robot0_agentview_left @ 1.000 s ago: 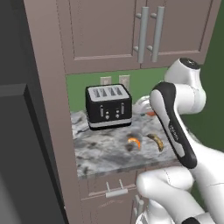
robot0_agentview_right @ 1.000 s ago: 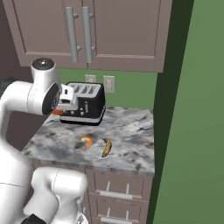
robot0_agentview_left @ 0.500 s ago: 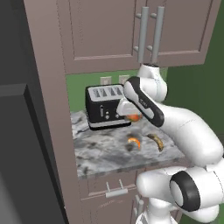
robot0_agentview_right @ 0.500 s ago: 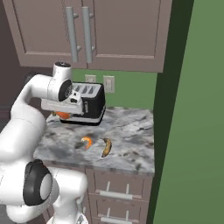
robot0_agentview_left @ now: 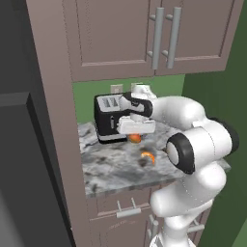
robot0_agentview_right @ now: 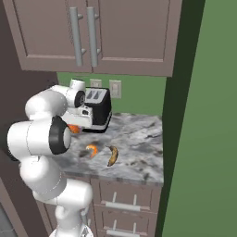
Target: Open the fridge, remove the banana, squash, and shrimp, and place them on any counter.
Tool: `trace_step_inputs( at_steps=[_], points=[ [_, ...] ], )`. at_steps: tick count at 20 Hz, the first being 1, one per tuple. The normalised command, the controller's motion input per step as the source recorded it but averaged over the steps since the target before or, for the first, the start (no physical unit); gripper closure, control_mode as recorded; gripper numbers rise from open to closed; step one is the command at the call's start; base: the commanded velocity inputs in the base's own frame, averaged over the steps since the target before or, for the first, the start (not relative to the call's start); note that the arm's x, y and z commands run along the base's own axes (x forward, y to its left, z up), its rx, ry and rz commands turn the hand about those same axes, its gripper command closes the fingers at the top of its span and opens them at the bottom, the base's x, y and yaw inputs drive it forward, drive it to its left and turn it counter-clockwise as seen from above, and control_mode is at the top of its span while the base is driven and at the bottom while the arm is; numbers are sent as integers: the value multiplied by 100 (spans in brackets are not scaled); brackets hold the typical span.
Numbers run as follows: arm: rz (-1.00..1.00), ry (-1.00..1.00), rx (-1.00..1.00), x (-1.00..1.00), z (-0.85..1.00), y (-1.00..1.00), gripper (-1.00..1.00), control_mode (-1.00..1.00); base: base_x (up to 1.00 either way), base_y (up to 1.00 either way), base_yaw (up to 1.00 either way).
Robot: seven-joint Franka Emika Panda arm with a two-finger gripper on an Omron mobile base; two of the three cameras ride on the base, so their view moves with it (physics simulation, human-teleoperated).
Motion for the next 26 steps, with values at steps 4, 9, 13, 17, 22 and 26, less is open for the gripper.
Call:
trace_step_inputs(
  at_steps=[4,9,13,17,22,26],
  points=[
    [-1,4,-8,17,-78,6,100,-100,0,0,0],
    [-3,0,-10,0,-71,5,100,-100,0,0,0],
    [-5,0,-3,-2,-57,3,100,-100,0,0,0],
    [-6,0,0,0,-50,0,100,-100,0,0,0],
    [-7,-4,0,-1,-32,1,100,-100,0,0,0],
    [-10,-12,-2,-16,-32,10,-100,-100,0,0,0]
  ],
)
